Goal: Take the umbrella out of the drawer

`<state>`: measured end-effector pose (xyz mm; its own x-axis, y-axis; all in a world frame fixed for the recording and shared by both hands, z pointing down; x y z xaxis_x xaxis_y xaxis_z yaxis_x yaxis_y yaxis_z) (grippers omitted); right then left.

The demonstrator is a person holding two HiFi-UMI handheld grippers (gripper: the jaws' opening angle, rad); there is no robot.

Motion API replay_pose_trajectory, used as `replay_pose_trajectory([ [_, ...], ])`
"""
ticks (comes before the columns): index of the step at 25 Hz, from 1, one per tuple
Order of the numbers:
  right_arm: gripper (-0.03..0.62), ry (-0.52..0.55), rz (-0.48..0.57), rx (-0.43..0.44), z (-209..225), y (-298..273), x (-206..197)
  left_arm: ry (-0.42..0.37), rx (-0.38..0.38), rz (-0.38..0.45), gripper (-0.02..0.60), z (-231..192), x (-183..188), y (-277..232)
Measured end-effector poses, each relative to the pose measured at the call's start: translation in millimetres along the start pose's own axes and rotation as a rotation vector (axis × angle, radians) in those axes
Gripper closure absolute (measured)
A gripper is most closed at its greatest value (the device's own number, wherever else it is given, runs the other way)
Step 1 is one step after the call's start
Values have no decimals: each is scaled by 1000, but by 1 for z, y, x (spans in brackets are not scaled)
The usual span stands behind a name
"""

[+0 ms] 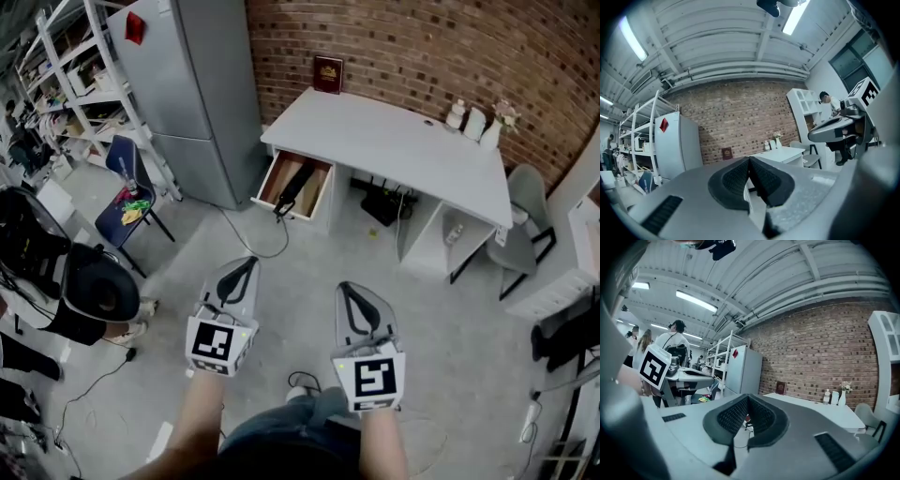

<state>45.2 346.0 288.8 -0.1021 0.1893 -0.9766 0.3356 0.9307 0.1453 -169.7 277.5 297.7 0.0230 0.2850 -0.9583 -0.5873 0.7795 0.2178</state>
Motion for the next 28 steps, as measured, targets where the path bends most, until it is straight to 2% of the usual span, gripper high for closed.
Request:
replay_pose_trajectory([
  [10, 602, -43, -3, 0, 22, -65, -24, 20, 0, -34, 584, -39, -33, -35],
  [14, 602, -48, -13, 15, 39, -101, -40, 91, 3, -27, 584, -55, -47, -65],
  [17, 602, -56, -23, 23, 58, -130, -56, 143, 3, -23, 584, -68, -63, -96],
  [23, 602, -67, -33, 32, 114, -208, -78, 253, -51, -73, 584, -98, -94, -179],
  [28, 602, -80, -45, 51, 169, -275, -98, 265, -19, -99, 584, -119, -121, -252],
])
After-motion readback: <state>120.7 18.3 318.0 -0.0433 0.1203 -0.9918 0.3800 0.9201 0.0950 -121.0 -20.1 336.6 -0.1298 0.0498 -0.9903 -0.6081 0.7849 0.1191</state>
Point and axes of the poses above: the fingertips, and each gripper's own axes: y backward along the fingers, z to its right, x out of its top, the point moved 9 cm from there along y, backward along the fingers, and after that the axes turned 14 degrees about z, right-handed, at the moved point
